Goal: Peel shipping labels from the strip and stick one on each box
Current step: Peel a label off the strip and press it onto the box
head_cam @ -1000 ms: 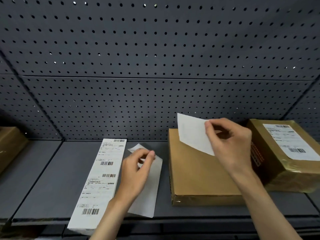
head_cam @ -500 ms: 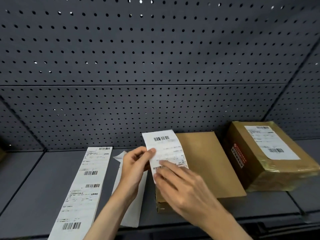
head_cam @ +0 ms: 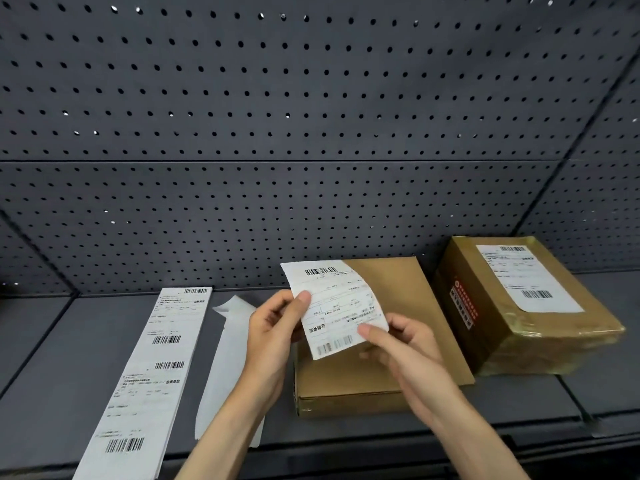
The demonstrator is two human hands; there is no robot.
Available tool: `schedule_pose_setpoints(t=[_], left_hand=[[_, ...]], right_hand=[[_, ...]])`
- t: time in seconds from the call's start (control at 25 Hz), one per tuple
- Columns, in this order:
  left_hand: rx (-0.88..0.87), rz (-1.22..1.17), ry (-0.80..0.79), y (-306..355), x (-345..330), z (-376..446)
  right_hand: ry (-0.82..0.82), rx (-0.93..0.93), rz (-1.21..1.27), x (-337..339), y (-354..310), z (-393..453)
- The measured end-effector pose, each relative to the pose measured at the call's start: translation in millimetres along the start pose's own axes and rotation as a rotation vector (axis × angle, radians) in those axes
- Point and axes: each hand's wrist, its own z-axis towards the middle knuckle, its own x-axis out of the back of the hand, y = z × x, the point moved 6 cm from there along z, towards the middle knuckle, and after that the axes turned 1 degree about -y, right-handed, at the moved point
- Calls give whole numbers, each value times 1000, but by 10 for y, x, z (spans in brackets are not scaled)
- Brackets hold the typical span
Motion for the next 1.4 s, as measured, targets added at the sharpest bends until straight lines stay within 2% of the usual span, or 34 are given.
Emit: schedule_pose_setpoints(t=[0.12, 0.24, 0.32, 0.4, 0.44, 0.56, 0.64, 0.76, 0.88, 0.96, 1.04, 1.2, 1.4], left_hand=[[-22, 133, -51, -44, -61, -91], [-159, 588, -71, -42, -28, -188], [-270, 701, 12, 20, 92, -180], [-352, 616, 129, 154, 207, -112], [-375, 570, 137, 221, 204, -62], [-296, 459, -78, 368, -103, 47], [-197, 464, -236, 337, -370, 89], [-165, 526, -305, 258, -580, 119], [-154, 497, -249, 205, -584, 136], [-134, 403, -165, 165, -532, 148], [-71, 249, -56, 83, -444, 170], [21, 122, 73, -68, -332, 216], [-15, 243, 98, -92, -283, 264]], right_hand=[[196, 73, 69, 190, -137, 30], [250, 190, -122, 320, -379, 72], [270, 244, -217, 437, -539, 106], [177, 246, -322, 511, -702, 174], [90, 231, -384, 512, -773, 207], [-173, 214, -577, 438, -933, 287], [-297, 283, -662, 360, -1006, 313], [-341, 359, -701, 312, -1044, 367], [-232, 416, -631, 351, -1083, 383], [-36, 424, -455, 510, -1070, 394], [115, 319, -251, 672, -890, 385], [91, 164, -261, 714, -462, 326], [212, 158, -256, 755, -336, 395]])
